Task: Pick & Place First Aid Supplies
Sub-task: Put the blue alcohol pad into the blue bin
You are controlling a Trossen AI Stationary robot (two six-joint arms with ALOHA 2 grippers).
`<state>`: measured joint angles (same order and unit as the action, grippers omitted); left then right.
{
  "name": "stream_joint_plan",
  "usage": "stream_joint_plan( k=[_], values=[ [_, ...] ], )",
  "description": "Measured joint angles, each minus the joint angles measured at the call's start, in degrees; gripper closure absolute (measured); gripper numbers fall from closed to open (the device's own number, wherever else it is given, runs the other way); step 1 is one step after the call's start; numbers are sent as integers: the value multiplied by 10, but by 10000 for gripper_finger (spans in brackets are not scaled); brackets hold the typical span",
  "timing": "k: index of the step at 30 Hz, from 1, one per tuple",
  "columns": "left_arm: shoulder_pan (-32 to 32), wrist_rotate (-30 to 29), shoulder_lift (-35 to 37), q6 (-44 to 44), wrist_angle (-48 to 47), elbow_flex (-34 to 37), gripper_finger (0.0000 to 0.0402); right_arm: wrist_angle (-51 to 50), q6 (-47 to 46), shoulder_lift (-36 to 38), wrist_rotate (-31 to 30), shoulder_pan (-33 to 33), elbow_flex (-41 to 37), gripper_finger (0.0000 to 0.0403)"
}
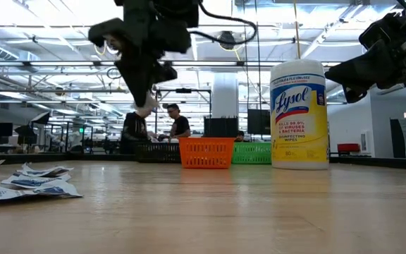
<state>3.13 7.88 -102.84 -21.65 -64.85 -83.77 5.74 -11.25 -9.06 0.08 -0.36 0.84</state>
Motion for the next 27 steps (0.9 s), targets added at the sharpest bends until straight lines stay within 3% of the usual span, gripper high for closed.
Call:
stream_joint_plan(
  k=[7, 21, 27],
  values=[
    [35, 3, 28, -33, -12, 0, 398, 0, 0, 0, 0, 0, 0, 344],
    [273, 0, 27, 34, -13, 0, 398, 0, 0, 0, 0, 0, 0, 344],
    [335, -3, 27, 52, -4, 0, 398, 0, 0, 0, 0, 0, 0, 344]
  ],
)
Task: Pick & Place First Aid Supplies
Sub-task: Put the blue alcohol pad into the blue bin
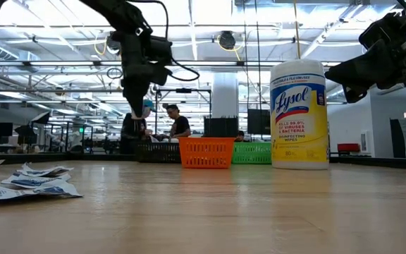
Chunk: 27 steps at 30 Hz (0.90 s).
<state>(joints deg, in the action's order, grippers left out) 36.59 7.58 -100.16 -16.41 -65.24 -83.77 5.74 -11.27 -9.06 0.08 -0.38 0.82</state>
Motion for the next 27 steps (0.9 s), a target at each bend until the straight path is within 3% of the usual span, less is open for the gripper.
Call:
stream_joint_plan(
  k=[5, 15, 20, 27],
  values=[
    [14, -2, -42, 29, 12, -54, 398, 0, 0, 0, 0, 0, 0, 344],
    [13, -1, -226, 51, -110, -325, 399, 0, 0, 0, 0, 0, 0, 344],
    [5, 0, -301, 54, -123, -443, 399, 0, 0, 0, 0, 0, 0, 344],
    [-11, 1, -357, 60, -79, -474, 400, 0, 0, 0, 0, 0, 0, 344]
  ],
)
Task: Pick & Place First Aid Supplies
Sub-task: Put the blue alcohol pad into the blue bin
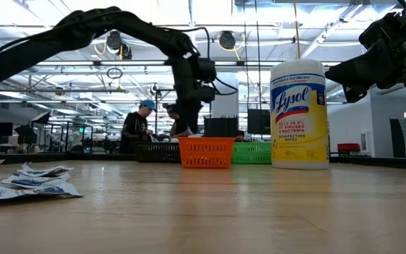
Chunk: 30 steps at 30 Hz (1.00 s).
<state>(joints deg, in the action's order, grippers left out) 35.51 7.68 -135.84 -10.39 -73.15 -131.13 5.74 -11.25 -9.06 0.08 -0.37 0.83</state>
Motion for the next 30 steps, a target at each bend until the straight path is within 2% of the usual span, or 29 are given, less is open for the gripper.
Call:
stream_joint_plan(
  k=[11, 14, 17, 25, 30],
  values=[
    [-15, 3, -32, 6, 33, 0, 399, 0, 0, 0, 0, 0, 0, 344],
    [-15, 3, -32, 11, 37, 0, 385, 0, 0, 0, 0, 0, 0, 344],
    [-16, 3, -32, 2, 42, 0, 345, 0, 0, 0, 0, 0, 0, 344],
    [-16, 3, -32, 0, 54, 0, 199, 0, 0, 0, 0, 0, 0, 344],
    [-16, 1, -13, 7, 59, 0, 150, 0, 0, 0, 0, 0, 0, 344]
  ],
)
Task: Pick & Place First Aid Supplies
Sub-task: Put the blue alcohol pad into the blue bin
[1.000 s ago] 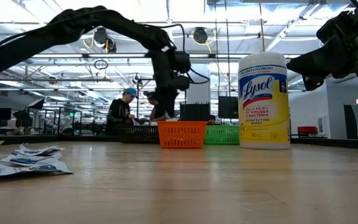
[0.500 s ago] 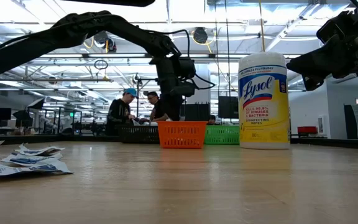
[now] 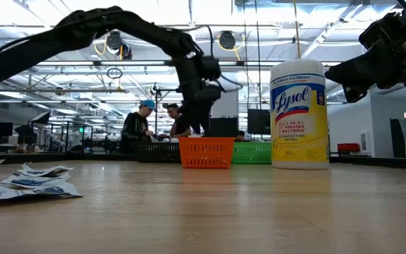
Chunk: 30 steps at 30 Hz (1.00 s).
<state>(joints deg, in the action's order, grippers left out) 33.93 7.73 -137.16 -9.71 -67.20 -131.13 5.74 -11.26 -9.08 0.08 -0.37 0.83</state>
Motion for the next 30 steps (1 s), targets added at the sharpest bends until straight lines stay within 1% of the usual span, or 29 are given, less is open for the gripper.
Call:
stream_joint_plan(
  k=[3, 6, 14, 17, 21, 26, 28, 30],
  values=[
    [2, -2, 20, 23, -8, 0, 138, 0, 0, 0, 0, 0, 0, 344],
    [8, -2, 35, 74, -32, 0, 136, 0, 0, 0, 0, 0, 0, 344],
    [21, -3, 47, 225, -138, 0, 153, 0, 0, 0, 0, 0, 0, 344],
    [25, -7, 47, 263, -170, 0, 158, 0, 0, 0, 0, 0, 0, 344],
    [27, -43, 47, 283, -191, 0, 160, 0, 0, 0, 0, 0, 0, 344],
    [23, -48, 48, 281, -217, 6, 160, 0, 0, 0, 0, 0, 0, 344],
    [22, -48, 57, 281, -229, 20, 160, 0, 0, 0, 0, 0, 0, 344],
    [20, -49, 81, 282, -219, 56, 160, 0, 0, 0, 0, 0, 0, 344]
  ],
)
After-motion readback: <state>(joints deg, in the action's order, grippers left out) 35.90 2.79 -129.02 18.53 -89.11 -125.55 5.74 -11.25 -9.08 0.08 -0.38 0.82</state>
